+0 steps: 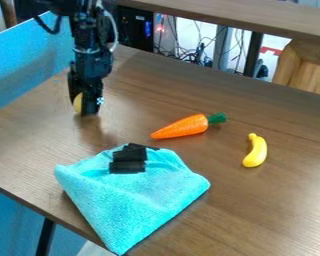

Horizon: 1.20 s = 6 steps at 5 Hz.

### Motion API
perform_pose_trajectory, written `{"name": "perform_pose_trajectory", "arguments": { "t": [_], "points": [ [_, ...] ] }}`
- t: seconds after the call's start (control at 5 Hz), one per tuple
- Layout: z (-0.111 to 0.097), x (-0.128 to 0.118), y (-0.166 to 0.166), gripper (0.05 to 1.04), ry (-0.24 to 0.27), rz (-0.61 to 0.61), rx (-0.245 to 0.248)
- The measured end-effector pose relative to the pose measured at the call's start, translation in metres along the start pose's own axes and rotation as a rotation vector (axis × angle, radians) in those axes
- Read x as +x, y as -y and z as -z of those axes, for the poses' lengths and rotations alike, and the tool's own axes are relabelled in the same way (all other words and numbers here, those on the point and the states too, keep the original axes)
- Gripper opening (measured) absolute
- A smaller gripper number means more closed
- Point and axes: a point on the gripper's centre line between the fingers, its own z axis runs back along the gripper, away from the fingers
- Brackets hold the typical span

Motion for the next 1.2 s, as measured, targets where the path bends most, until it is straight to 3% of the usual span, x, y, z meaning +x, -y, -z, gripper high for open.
{"name": "perform_pose_trajectory", "arguments": {
  "t": [0.4, 0.6, 1.0, 1.2],
  "points": [
    [0.004, 0.011, -0.004, 0.800, 0.029, -0.019, -0.007],
    [0.006, 0.013, -0.001, 1.007, 0.047, -0.076, -0.013],
    [0.005, 0.012, 0.004, 1.004, 0.069, -0.092, -0.026],
    [-0.014, 0.011, 0.001, 1.004, 0.093, -0.108, 0.008]
  ]
}}
